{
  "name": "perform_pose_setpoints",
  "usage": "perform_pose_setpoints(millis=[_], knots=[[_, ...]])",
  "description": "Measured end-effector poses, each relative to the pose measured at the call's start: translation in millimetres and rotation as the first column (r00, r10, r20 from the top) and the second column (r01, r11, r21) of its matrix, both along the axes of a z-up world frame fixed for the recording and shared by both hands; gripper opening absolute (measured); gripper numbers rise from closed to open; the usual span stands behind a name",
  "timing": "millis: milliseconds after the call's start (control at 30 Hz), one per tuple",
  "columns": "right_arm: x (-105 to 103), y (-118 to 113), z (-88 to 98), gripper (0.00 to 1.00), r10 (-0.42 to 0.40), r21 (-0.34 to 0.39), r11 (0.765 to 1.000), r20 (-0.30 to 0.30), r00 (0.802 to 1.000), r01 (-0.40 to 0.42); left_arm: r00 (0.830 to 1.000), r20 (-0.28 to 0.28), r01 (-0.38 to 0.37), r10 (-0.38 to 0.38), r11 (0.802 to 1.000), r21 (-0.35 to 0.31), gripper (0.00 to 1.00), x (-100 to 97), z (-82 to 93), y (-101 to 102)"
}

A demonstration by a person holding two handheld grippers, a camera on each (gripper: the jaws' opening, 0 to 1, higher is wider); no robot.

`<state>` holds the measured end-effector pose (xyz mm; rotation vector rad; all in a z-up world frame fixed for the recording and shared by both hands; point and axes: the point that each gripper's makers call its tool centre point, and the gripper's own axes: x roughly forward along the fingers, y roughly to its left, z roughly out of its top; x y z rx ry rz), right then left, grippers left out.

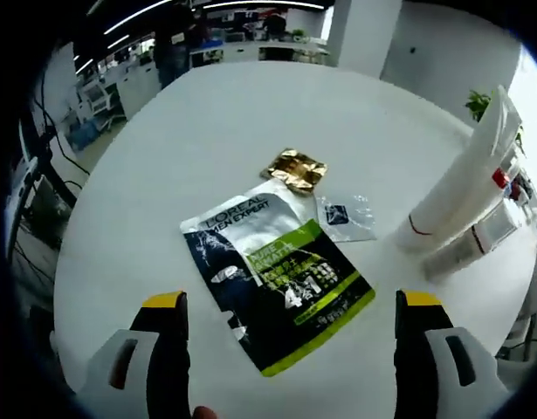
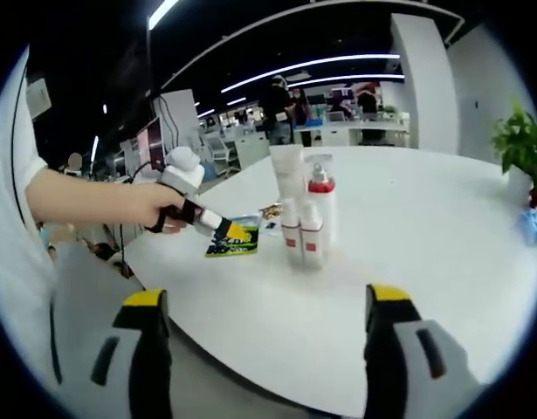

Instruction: Arrange the skincare products in the storage area until every visible bottle or jar stands upright without overlapping.

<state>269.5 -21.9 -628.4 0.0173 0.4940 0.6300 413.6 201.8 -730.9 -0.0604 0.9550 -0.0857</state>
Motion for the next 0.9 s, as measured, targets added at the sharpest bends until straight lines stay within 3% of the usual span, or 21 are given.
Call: perform_pose_setpoints(millis=[300, 533, 567, 633, 900], knots=[[2, -4, -2.6, 0.93, -0.026, -0.005, 1.0, -0.016, 1.0, 0.026, 0.996, -0.019, -0.081, 0.083, 0.994, 0.073, 0.97, 23.5, -8.5, 3], [3, -6, -4.3, 0.92, -0.037, -0.007, 0.999, -0.024, 0.999, 0.037, 0.989, -0.064, -0.127, 0.134, 0.986, 0.109, 0.97, 22.2, -24.7, 10], [3, -6, -4.5, 0.92, -0.038, -0.008, 0.999, -0.025, 0.999, 0.038, 0.985, -0.052, -0.157, 0.162, 0.984, 0.081, 0.97, 23.9, -23.9, 8], [3, -6, -4.7, 0.92, -0.039, -0.009, 0.999, -0.026, 0.999, 0.039, 0.983, -0.065, -0.165, 0.171, 0.983, 0.08, 0.97, 21.5, -24.4, 11], [3, -6, -4.7, 0.92, -0.043, -0.009, 0.999, -0.026, 0.999, 0.042, 0.986, -0.023, -0.165, 0.167, 0.983, 0.08, 0.96, 20.8, -22.1, 12]])
